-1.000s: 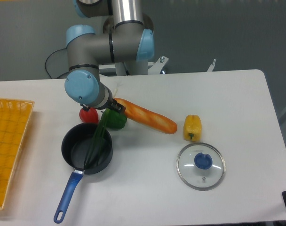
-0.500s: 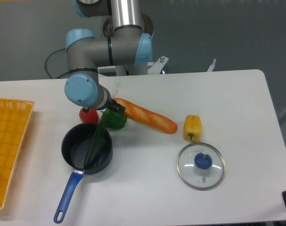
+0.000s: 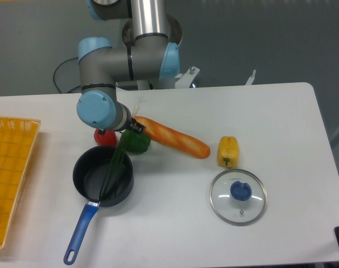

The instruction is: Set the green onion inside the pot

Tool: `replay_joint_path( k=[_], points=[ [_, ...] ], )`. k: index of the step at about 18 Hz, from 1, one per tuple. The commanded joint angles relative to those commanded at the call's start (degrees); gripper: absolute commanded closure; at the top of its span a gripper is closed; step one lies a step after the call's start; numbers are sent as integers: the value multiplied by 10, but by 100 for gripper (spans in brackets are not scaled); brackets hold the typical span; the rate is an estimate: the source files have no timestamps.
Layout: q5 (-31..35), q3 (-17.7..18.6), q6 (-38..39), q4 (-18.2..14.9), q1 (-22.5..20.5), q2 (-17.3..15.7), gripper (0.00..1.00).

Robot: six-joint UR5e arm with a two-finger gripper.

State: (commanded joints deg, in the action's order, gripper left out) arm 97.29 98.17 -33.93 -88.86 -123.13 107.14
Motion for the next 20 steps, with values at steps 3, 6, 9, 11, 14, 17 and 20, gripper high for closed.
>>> replay_joint_path(
  k=[3, 6, 9, 11, 14, 17, 20],
  points=[
    [1, -1, 3, -2, 0, 0, 89],
    [1, -2, 7, -3, 0, -1, 93],
    [2, -5, 22, -4, 0, 0, 100],
    [1, -15, 22, -9, -2, -3, 100],
    [3, -34, 18, -37, -6, -5, 100],
    [7, -69, 17, -83, -9, -4, 100],
    [8, -81, 17, -97, -14, -4, 100]
  ],
)
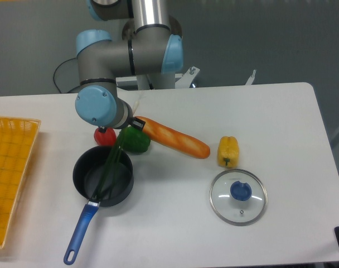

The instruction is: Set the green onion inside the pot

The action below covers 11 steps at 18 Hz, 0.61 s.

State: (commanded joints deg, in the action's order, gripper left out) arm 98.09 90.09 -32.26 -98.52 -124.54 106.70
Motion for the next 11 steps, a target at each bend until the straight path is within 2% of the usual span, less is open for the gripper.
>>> replay_joint_path(
  k=[5, 11],
  points=[
    [3, 0, -1, -11, -3, -2, 100],
    [2, 0, -1, -11, -2, 0, 100]
  ],
)
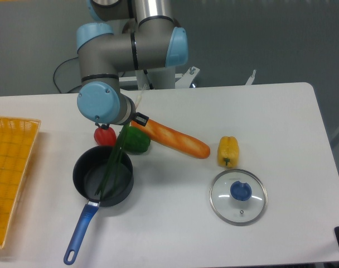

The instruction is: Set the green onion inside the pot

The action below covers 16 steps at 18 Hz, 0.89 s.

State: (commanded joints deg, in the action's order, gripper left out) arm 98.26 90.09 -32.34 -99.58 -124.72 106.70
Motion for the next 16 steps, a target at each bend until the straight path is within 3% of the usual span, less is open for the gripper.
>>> replay_joint_path(
  k=[16],
  points=[
    [-4, -3, 7, 4, 10, 28, 96]
  ],
)
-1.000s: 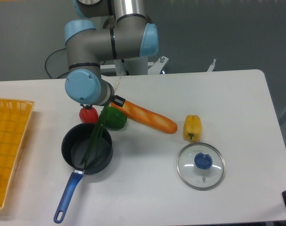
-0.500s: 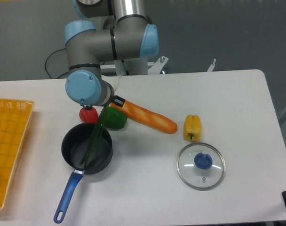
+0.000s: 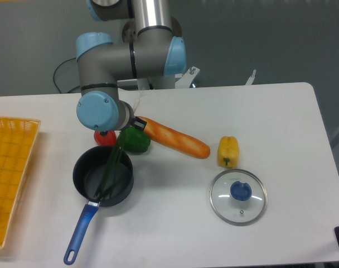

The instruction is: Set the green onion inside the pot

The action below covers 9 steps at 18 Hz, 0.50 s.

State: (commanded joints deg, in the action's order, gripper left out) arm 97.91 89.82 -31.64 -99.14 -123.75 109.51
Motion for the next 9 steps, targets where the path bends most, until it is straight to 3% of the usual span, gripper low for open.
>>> replay_joint_path(
  k=[5, 8, 9],
  points=[
    [-4, -3, 4, 3, 4, 5, 88],
    [-4, -4, 4, 7, 5, 7, 77],
    [-4, -4, 0, 13, 5, 7, 66]
  ],
)
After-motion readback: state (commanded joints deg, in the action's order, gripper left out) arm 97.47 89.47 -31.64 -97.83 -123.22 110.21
